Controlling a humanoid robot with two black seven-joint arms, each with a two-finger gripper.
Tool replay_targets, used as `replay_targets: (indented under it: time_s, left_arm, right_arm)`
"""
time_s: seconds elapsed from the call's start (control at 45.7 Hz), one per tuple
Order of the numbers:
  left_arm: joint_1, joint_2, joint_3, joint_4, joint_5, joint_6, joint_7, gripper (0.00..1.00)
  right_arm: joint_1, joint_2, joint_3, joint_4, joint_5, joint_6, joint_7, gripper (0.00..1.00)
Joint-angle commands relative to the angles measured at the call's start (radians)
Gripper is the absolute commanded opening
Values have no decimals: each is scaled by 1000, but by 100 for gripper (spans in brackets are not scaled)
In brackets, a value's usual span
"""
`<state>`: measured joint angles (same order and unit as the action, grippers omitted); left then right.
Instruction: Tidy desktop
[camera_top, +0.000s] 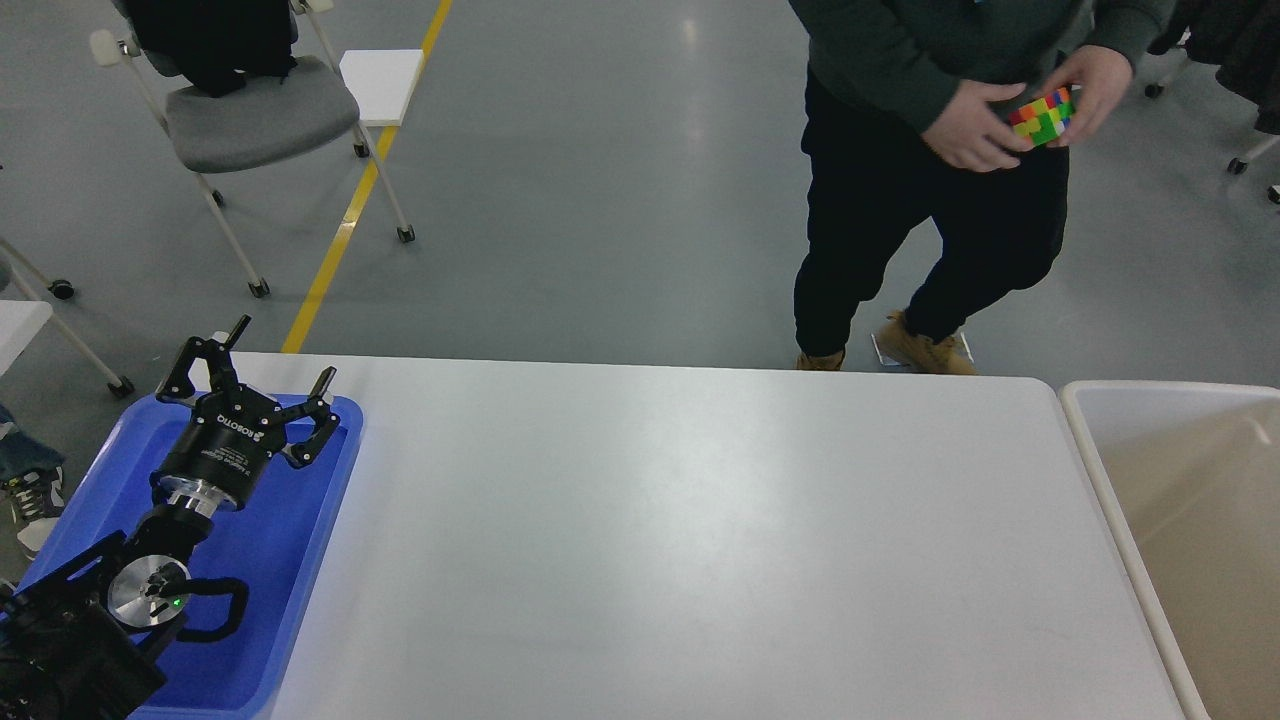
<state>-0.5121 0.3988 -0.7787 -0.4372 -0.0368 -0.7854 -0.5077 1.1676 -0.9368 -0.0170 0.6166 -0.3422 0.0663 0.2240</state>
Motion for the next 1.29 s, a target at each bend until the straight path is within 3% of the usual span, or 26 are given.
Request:
replay_targets:
  time_s: [0.0, 0.328, 0.547, 0.722, 1.028, 1.093, 1.268]
  left_arm:
    - [1, 0, -2, 0, 0, 0, 0, 99]
    - [1, 0, -1, 0, 0, 0, 0, 99]
    - [1, 0, 1, 0, 0, 0, 0, 99]
    - [1, 0, 1, 0, 0, 0, 0, 99]
    - [1, 0, 1, 0, 0, 0, 0, 99]
    - [1, 0, 1, 0, 0, 0, 0, 99]
    - [1, 0, 1, 0, 0, 0, 0, 99]
  right_arm:
    - [64, -5, -8, 34, 123, -8, -2, 100]
    - [104, 23, 34, 41, 276, -19, 5, 100]
    - [-48, 96, 343, 41, 284, -100, 23, 100]
    - [-204, 183, 557, 51, 270, -98, 133, 100]
    - [-407, 296, 589, 104, 215, -85, 462, 100]
    - [-445, 319, 600, 110, 210, -85, 488, 100]
    - [-565, 400, 716, 112, 209, -85, 488, 100]
